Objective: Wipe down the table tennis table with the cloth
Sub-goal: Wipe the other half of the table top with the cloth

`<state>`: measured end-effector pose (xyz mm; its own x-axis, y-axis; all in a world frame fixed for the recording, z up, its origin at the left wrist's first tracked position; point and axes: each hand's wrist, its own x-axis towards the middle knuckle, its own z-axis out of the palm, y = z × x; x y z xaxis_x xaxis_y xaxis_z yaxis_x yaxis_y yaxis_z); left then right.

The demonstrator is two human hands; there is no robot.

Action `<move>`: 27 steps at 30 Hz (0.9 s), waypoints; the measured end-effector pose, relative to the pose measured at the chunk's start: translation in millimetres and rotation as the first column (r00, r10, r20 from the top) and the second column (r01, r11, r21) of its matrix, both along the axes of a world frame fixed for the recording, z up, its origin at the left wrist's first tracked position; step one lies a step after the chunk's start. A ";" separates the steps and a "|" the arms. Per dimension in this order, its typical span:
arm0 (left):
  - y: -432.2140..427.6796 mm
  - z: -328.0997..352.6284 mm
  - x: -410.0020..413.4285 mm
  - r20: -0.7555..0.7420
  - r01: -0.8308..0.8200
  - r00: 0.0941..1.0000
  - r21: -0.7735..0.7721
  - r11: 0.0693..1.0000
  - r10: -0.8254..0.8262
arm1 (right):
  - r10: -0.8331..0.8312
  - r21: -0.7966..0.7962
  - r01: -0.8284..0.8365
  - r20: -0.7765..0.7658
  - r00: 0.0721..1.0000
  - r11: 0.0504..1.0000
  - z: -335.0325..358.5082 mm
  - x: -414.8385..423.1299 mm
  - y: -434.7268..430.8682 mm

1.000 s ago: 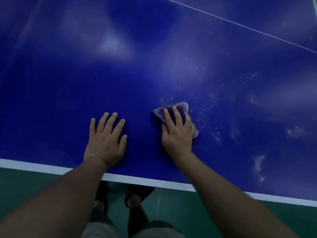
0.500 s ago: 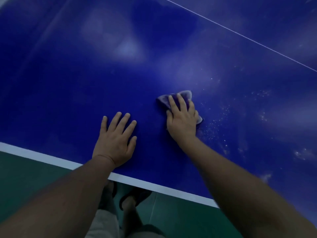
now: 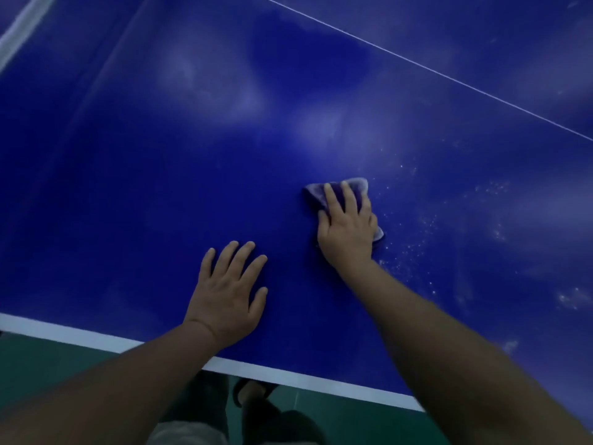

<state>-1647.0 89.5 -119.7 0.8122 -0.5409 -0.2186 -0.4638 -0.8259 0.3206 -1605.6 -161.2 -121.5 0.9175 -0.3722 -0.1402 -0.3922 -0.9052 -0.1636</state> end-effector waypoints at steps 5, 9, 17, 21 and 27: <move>-18.9 0.5 50.7 0.005 0.005 1.000 0.041 0.999 -0.005 | -0.075 0.009 0.075 0.024 0.997 0.997 8.3 -80.6 65.1; -52.5 -3.5 111.7 0.044 -0.002 0.999 0.058 0.998 -0.001 | 0.079 0.016 -0.078 -0.008 0.997 0.997 8.9 -78.4 47.1; -139.4 -14.2 251.8 0.097 -0.053 0.994 0.022 0.998 0.051 | -0.106 -0.026 0.108 0.074 0.992 0.994 -7.8 49.3 -10.6; -166.9 -16.2 289.0 0.067 -0.125 0.990 0.015 0.992 0.124 | -0.091 -0.043 0.093 0.043 0.995 0.995 -4.7 1.6 13.8; -173.4 -24.9 290.2 0.124 -0.161 0.980 0.044 0.986 0.155 | -0.019 -0.054 0.016 -0.064 0.998 0.998 -3.7 72.1 -28.3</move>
<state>-1356.8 -83.9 -144.6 0.9085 -0.3936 -0.1402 -0.3582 -0.9064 0.2238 -1533.4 -189.5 -125.3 0.9005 -0.3965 -0.1784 -0.4161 -0.9049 -0.0892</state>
